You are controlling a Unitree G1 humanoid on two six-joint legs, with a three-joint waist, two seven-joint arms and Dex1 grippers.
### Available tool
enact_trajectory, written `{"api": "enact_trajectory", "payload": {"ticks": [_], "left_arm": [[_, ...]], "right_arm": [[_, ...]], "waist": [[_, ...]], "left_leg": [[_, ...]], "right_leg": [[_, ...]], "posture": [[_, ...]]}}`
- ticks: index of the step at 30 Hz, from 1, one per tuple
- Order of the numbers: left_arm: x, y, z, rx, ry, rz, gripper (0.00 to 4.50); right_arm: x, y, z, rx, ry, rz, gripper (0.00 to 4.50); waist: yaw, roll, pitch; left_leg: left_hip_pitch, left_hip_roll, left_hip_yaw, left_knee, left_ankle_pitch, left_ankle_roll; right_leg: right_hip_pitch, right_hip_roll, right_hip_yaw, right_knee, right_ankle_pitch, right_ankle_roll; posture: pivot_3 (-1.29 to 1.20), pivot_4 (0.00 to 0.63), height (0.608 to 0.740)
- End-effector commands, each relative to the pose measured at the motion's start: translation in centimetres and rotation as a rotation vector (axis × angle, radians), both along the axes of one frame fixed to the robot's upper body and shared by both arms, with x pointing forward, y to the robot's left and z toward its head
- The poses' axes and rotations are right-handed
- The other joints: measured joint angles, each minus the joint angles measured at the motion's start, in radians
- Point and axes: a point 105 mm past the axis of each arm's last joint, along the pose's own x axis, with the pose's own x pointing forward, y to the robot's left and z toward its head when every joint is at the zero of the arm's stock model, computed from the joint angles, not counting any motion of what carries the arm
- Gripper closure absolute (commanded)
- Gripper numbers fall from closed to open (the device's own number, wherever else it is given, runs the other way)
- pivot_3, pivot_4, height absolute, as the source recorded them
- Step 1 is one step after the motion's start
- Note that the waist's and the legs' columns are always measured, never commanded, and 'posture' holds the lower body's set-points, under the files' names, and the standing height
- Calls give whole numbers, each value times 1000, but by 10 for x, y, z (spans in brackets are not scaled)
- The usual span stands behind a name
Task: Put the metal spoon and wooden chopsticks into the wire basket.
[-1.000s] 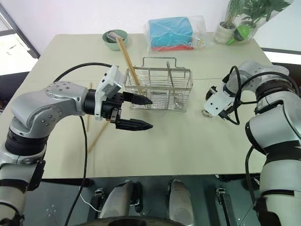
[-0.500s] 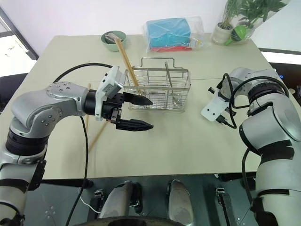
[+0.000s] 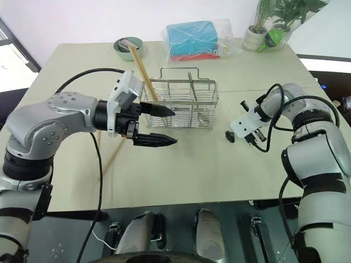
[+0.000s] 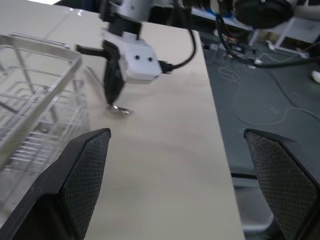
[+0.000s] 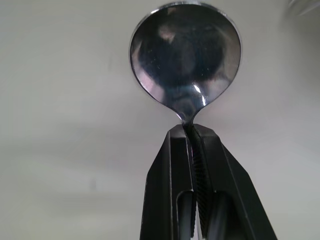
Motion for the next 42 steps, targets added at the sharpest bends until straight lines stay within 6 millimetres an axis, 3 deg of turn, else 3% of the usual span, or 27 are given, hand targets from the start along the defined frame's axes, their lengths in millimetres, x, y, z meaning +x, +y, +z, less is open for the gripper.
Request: {"api": "enact_trajectory", "payload": {"ticks": [1, 5, 10, 13, 17, 21, 26, 36, 39, 41, 42], "left_arm": [[3, 13, 21, -44, -89, 53, 0], [8, 22, 33, -67, -121, 92, 0], [17, 27, 38, -77, -145, 120, 0], [23, 25, 43, -88, -163, 123, 0], [26, 21, 45, -97, -173, 111, 0], [26, 18, 46, -102, -179, 102, 0], [26, 17, 50, -113, -191, 103, 0], [25, 23, 54, -118, -204, 134, 0], [25, 23, 54, -118, -206, 141, 0], [26, 24, 54, -115, -210, 149, 0], [27, 25, 54, -114, -215, 157, 0]], "right_arm": [[-5, 4, 40, 223, -20, -12, 4465], [-23, 2, 79, 493, 60, -135, 4465], [-57, 15, 148, 828, 248, -179, 4465], [-62, 31, 205, 1128, 282, -161, 4465], [-57, 47, 226, 1292, 289, -168, 4465], [-43, 60, 224, 1379, 300, -206, 4465], [-19, 67, 180, 1293, 230, -308, 4465], [-2, 67, 139, 1263, 251, -405, 4465], [4, 66, 128, 1252, 277, -469, 3577], [6, 65, 125, 1232, 240, -476, 2677], [8, 64, 125, 1228, 218, -482, 1944]], "waist": [[4, 0, 0], [28, 0, 0], [31, 1, 0], [26, 1, 0], [31, 1, 0], [34, 1, 0], [36, 0, 0], [30, 0, 0], [31, 0, 0], [32, 0, 0], [32, 0, 0]], "left_leg": [[0, 0, 0, 0, 0, 0], [0, -1, -1, 1, -1, 1], [0, -1, -1, 1, -2, 2], [0, 0, -1, 1, -3, 3], [-1, 0, 0, 0, -3, 3], [-2, -1, 1, 0, -3, 4], [-4, -2, 1, 1, -3, 5], [-5, -1, 2, 1, -3, 5], [-5, -1, 2, 1, -3, 5], [-5, -1, 2, 1, -3, 5], [-5, -1, 2, 1, -3, 5]], "right_leg": [[0, 0, 0, 0, 0, 0], [1, -2, 0, 0, 0, 0], [0, -5, -1, 0, -1, -2], [-1, -5, -1, 0, -2, -4], [-2, -5, -1, 0, -2, -4], [-2, -5, -2, 0, 0, -2], [-3, -5, -2, 0, 0, -1], [-4, -4, -2, 0, 0, 0], [-4, -4, -2, 0, 0, 0], [-4, -4, -2, 0, 0, 0], [-4, -4, -2, 0, 0, 0]], "posture": [[0, 150, 715], [0, 150, 715], [0, 150, 715], [0, 150, 715], [0, 150, 715], [0, 150, 715], [0, 150, 715], [0, 150, 715], [0, 150, 715], [0, 150, 715], [0, 150, 715]]}}
